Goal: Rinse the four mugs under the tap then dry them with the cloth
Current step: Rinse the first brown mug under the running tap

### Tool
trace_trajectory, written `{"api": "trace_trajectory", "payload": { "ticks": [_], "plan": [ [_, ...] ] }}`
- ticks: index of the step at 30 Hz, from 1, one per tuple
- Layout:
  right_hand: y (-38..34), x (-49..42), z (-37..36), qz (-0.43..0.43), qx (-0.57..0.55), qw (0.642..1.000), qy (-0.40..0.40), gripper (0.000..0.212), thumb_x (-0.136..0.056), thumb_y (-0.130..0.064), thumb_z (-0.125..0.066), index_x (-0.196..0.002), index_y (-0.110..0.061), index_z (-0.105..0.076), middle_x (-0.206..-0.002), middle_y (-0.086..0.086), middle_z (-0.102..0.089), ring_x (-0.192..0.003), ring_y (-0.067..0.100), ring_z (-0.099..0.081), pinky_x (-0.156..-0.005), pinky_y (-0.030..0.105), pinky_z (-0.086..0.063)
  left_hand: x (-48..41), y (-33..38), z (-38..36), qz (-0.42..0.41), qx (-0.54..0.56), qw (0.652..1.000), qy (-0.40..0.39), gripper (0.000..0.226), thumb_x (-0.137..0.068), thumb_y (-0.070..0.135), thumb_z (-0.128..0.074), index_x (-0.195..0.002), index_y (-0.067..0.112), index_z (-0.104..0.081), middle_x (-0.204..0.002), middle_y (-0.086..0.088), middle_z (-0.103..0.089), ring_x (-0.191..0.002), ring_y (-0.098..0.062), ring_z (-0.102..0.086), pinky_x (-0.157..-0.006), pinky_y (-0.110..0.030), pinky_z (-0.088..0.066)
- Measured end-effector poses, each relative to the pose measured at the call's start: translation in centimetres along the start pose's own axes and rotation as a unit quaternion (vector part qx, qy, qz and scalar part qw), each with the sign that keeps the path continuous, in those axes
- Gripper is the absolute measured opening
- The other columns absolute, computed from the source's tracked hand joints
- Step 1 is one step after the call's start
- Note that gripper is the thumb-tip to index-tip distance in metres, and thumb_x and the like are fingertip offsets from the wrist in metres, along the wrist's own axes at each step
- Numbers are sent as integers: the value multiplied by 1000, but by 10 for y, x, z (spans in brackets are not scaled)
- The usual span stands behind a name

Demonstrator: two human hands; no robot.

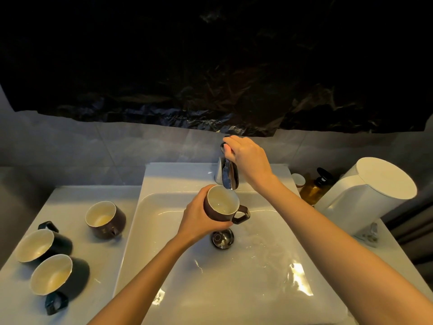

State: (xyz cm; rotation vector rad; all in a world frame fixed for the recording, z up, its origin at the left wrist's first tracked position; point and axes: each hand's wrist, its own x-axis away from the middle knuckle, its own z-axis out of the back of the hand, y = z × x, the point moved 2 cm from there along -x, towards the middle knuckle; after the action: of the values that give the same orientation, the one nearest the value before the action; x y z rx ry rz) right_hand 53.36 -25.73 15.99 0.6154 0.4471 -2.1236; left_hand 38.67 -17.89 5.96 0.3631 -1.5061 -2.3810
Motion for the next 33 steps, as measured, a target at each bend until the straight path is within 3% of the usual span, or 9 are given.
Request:
{"api": "trace_trajectory", "payload": {
  "ticks": [5, 11, 17, 22, 25, 27, 30, 33],
  "plan": [
    [-2, -2, 6, -23, -7, 999, -34, 28, -100, -24, -46, -112, -11, -67, -103, 7, -70, -90, 26, -64, -72, 37, -57, 0, 2, -1, -13, -11, 1000, -2, 89, -54, 35, -91, -125, 40, -39, -119, 18, -50, -112, -12, -50, -84, -15, -47],
    [-2, -9, 8, -45, -14, 997, -61, 31, -102, -25, -40, -105, -11, -67, -99, 6, -69, -88, 23, -62, -75, 34, -54, 0, 5, 2, -23, -20, 1000, -1, 91, -53, 36, -91, -129, 35, -41, -124, 14, -52, -113, -13, -50, -86, -19, -49],
    [-6, 7, 15, -78, -84, 990, -84, 39, -102, -30, -42, -135, -12, -53, -132, 7, -59, -119, 24, -54, -93, 37, -48, -1, 5, 3, -27, -22, 999, 5, 88, -51, 38, -90, -124, 41, -41, -118, 19, -52, -109, -10, -52, -83, -18, -50],
    [-6, 52, 27, -30, -122, 992, 5, 42, -96, -15, -54, -138, -9, -50, -140, 7, -54, -126, 20, -51, -102, 27, -43, -3, 6, 5, -29, -17, 999, 8, 87, -52, 35, -90, -124, 40, -42, -115, 20, -53, -108, -10, -53, -82, -17, -50],
    [0, 93, 36, 4, -115, 991, 71, 30, -88, -2, -62, -118, -7, -64, -119, 8, -64, -113, 15, -53, -90, 23, -51, -5, 4, 8, -35, -27, 999, -2, 88, -52, 35, -91, -126, 37, -42, -119, 17, -53, -110, -11, -52, -85, -21, -51],
    [3, 119, 34, 54, -102, 993, 10, 32, -81, 0, -67, -110, -11, -65, -110, 6, -65, -104, 15, -55, -76, 27, -57, -6, 2, 11, -38, -44, 998, -14, 92, -51, 38, -90, -129, 34, -43, -122, 14, -54, -112, -12, -52, -88, -27, -52],
    [2, 141, 17, 90, -84, 965, -233, 55, -83, -1, -62, -131, -27, -54, -133, -6, -56, -115, 14, -53, -83, 25, -55, -8, 1, 16, -52, -80, 995, -40, 94, -49, 43, -90, -130, 36, -42, -124, 15, -54, -112, -11, -52, -91, -33, -52],
    [-2, 135, 5, 122, -36, 933, -338, 68, -87, 6, -56, -139, -35, -42, -145, -14, -43, -114, 17, -53, -80, 27, -52, -10, 2, 19, -68, -124, 986, -85, 94, -49, 41, -90, -128, 43, -39, -127, 15, -53, -112, -9, -51, -92, -34, -52]
  ]
}}
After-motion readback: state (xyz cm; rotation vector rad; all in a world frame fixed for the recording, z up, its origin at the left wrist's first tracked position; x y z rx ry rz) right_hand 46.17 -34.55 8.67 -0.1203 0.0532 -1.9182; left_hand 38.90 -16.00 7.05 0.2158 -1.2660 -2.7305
